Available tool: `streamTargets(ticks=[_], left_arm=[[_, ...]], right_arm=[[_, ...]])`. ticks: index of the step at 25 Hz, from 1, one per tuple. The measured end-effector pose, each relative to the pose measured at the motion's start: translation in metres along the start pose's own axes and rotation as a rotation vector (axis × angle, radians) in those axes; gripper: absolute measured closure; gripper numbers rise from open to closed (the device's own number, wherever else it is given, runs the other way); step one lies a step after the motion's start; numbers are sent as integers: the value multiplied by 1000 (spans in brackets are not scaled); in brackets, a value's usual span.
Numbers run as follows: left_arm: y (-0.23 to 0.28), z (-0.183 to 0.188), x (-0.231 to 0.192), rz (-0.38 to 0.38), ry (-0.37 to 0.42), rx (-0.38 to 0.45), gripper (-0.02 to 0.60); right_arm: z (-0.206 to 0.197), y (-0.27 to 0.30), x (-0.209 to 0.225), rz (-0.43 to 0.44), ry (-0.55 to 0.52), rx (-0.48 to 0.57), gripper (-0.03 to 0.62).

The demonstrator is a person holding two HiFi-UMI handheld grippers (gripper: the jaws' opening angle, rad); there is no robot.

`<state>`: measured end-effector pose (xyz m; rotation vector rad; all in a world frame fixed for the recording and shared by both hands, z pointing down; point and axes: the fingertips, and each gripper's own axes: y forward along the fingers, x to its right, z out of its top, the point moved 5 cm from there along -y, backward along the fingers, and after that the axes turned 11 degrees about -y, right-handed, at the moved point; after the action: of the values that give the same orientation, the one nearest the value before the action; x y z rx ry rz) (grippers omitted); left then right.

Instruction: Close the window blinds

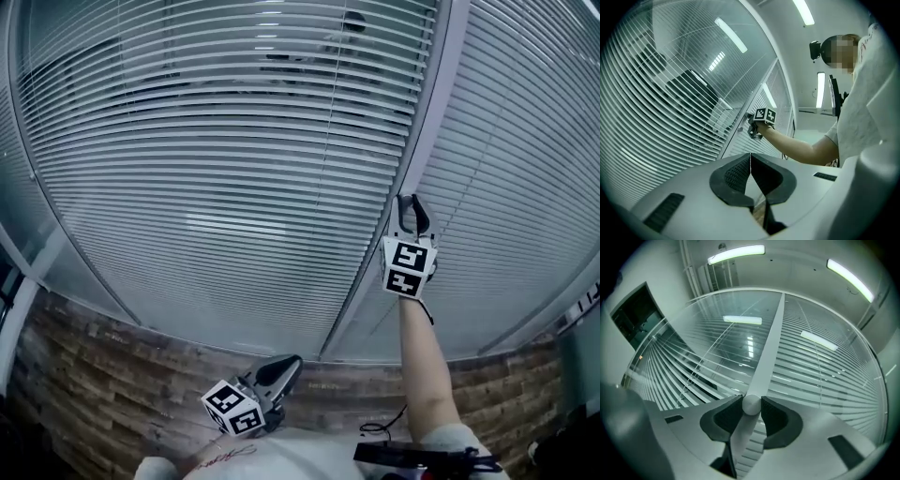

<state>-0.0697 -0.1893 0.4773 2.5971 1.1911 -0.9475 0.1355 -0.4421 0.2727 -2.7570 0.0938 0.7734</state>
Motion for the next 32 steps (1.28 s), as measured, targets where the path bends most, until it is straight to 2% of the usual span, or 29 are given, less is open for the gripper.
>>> streamTargets(ticks=[6,14,19,26,32], left_arm=[[0,-4,-2,-20,9,6,563],[-2,-3,0,-14,2,10,563],[-5,-2,0,-15,6,8,563],[2,0,1,-9,1,4,563],[1,-5,1,-16,9,6,563]], right_arm=[[6,0,0,27,-275,27,462],[9,-3,-7,80,-498,67,462],[10,-6,-11,119,-675,98,462],[6,-2,-11,219,-977,117,463],[1,-8,-11,308,-1258,194,464]])
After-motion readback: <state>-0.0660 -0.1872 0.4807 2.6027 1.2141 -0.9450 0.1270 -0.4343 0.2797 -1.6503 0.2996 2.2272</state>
